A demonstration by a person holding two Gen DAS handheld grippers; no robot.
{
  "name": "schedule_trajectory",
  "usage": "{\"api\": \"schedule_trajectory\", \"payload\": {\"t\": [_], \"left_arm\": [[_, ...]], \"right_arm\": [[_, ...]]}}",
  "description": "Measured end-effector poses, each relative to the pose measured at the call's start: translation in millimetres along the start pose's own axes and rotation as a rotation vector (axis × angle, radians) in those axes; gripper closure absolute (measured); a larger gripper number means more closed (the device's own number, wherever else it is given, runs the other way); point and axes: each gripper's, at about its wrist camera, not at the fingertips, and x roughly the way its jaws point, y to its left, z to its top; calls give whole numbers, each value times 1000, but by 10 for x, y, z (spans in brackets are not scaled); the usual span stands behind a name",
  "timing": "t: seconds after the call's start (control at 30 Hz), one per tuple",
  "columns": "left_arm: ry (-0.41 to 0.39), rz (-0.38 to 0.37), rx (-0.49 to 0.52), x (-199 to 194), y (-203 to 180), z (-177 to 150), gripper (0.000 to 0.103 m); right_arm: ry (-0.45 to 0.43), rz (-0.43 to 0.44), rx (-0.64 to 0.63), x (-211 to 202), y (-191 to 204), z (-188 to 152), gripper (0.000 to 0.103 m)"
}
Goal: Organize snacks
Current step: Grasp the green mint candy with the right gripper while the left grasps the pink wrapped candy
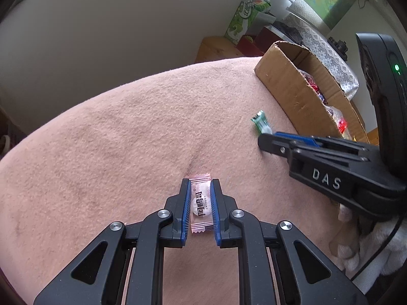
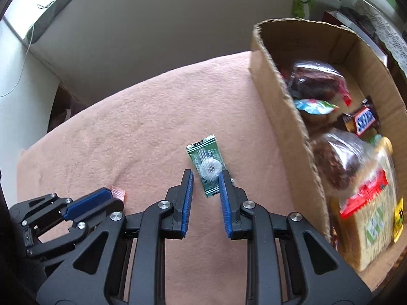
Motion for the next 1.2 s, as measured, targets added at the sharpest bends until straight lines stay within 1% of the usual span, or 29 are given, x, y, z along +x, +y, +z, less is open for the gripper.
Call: {"api": "schedule_trajectory", "payload": {"t": [0.1,0.2,0.27,0.3,0.4,0.5,0.53,0.6,0.7,0.77,0.83,0.87,0.93,1.0,1.07,1.13,1.17,1.2], "left_arm": [[1,0,-20,-15,15,5,89],[-12,10,-44,-75,41,-11,89],[-33,12,-79,-166,74,-17,88],[-37,13,-99,-212,97,-20,85],[-61,6,-151,-363,141,-76,84],[-52,-25,-235,-430,201,-206,84],[-46,-37,-260,-426,221,-255,84],[-20,-40,-281,-352,225,-295,84],[13,-7,-255,-234,167,-269,84],[19,23,-214,-188,107,-224,84],[20,33,-185,-156,61,-181,84],[24,40,-172,-138,38,-167,84],[41,53,-153,-74,-4,-158,70],[36,64,-134,-53,-53,-140,67],[34,84,-119,-41,-87,-132,67],[25,90,-120,-46,-84,-141,67],[22,90,-120,-44,-84,-143,67],[20,95,-117,-47,-90,-150,72]], "right_arm": [[16,63,24,-34,-13,53,82],[-10,48,14,-84,-39,125,82],[-2,40,-3,-61,-38,154,79],[5,33,-10,-29,-32,174,76],[15,36,-26,12,-29,221,73],[32,36,-52,127,30,265,64],[32,31,-65,138,55,279,63],[36,33,-77,133,78,259,62],[43,42,-77,167,116,252,62],[38,41,-79,139,84,255,62],[35,42,-86,141,108,264,62],[38,43,-89,100,36,228,62],[55,42,-102,131,44,215,62],[63,41,-113,98,23,197,62],[75,59,-118,120,24,207,63],[78,37,-143,126,37,208,72],[80,29,-153,123,43,207,74],[82,23,-158,123,39,211,78]]}}
